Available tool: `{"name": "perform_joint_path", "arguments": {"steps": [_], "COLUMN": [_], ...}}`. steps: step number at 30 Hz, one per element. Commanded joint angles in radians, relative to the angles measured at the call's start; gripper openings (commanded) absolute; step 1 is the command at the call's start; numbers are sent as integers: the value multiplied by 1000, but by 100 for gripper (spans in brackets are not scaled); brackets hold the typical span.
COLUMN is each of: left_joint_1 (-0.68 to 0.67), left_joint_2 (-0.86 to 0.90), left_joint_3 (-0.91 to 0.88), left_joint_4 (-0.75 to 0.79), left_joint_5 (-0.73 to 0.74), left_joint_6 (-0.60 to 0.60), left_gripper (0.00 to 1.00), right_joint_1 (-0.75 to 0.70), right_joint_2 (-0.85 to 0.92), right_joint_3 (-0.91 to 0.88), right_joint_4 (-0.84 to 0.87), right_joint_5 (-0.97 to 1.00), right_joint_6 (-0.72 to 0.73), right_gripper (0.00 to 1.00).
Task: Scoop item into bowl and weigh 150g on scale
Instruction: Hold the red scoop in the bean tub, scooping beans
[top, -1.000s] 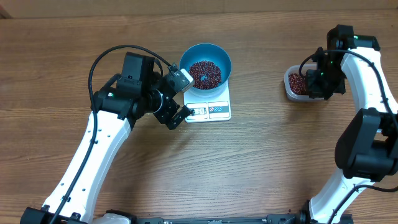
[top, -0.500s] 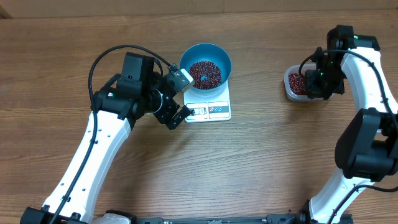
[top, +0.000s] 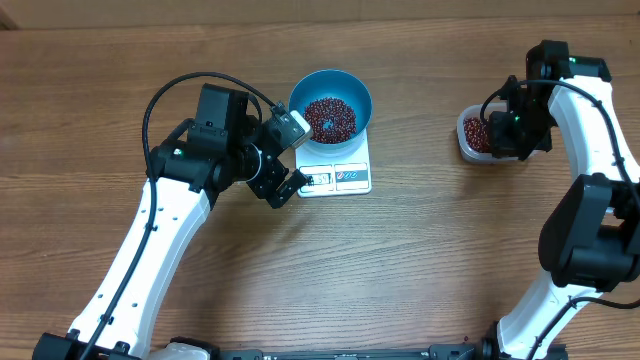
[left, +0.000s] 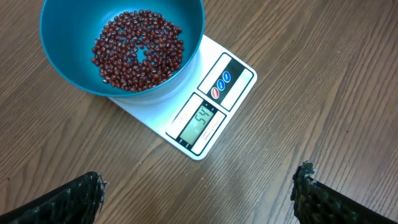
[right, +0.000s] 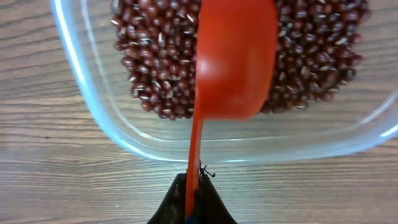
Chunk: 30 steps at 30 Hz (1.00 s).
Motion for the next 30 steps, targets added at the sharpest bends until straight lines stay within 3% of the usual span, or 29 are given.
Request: {"name": "perform_joint_path", "arguments": {"steps": [1, 14, 24, 30], "left_joint_1": [2, 2, 2, 2], "left_joint_2": [4, 4, 4, 4], "left_joint_3": [-5, -5, -5, -5], "left_joint_4": [2, 2, 2, 2], "left_joint_5": [6, 6, 6, 6], "left_joint_6": [-14, -14, -14, -14], "left_gripper": [100, 100, 100, 100], "right_joint_1": [-3, -26, -132, -141], "right_joint_2": [9, 9, 9, 9], "right_joint_3": [-8, -8, -8, -8], "right_joint_4": [8, 21, 8, 14], "right_joint_5": [-40, -97, -334, -303], "right_joint_6": [-15, -15, -94, -93], "right_gripper": [4, 4, 4, 4]}}
